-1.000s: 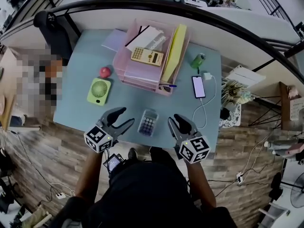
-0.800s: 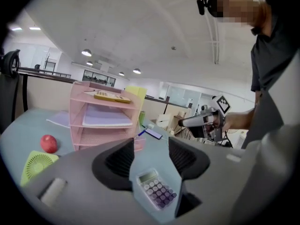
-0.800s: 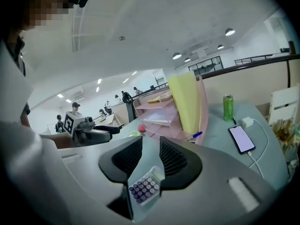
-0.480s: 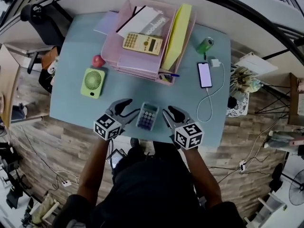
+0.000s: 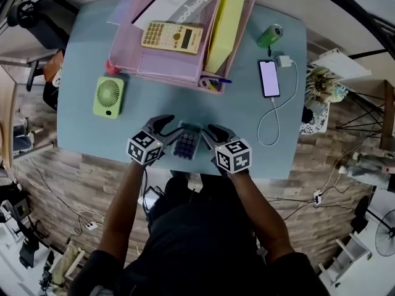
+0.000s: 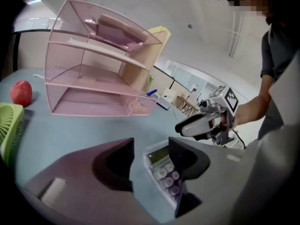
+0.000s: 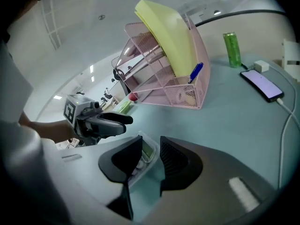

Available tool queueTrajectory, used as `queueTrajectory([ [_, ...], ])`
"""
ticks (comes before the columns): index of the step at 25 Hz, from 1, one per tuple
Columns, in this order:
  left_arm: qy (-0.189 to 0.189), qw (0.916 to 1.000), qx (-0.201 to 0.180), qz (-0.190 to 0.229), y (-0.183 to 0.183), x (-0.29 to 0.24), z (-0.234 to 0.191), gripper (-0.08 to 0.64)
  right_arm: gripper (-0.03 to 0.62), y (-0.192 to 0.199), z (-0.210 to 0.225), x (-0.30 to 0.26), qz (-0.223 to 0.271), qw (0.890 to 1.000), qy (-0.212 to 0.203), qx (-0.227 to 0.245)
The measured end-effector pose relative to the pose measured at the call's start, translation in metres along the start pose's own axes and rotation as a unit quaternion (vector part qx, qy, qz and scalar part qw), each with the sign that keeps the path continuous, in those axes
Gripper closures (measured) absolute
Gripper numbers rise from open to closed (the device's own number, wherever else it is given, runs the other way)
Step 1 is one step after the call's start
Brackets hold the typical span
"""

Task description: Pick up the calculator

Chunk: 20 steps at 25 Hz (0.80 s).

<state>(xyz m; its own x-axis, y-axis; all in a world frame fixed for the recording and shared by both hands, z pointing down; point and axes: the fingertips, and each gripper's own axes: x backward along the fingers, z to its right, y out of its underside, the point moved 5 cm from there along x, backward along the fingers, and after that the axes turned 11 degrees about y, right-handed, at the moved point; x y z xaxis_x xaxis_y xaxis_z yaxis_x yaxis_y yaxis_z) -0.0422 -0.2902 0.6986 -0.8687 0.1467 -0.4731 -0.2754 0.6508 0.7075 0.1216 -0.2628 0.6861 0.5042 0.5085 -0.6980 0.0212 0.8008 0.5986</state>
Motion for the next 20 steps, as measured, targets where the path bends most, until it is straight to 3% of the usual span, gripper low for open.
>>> queueTrajectory([
  [14,0.008,0.9973,0.038,-0.063,0.029,-0.028,-0.018,0.302,0.491,0.026,0.001,-0.044,-0.053,0.998,-0.027,-0.011],
  [17,0.011,0.9963,0.029,-0.080,0.031,-0.033,-0.017,0.323,0.492,0.027,0.000,-0.046,-0.049,0.998,-0.025,-0.014],
  [20,0.013,0.9957,0.045,-0.080,0.031,-0.035,-0.014,0.357,0.491,0.028,0.000,-0.045,-0.047,0.998,-0.020,-0.019],
])
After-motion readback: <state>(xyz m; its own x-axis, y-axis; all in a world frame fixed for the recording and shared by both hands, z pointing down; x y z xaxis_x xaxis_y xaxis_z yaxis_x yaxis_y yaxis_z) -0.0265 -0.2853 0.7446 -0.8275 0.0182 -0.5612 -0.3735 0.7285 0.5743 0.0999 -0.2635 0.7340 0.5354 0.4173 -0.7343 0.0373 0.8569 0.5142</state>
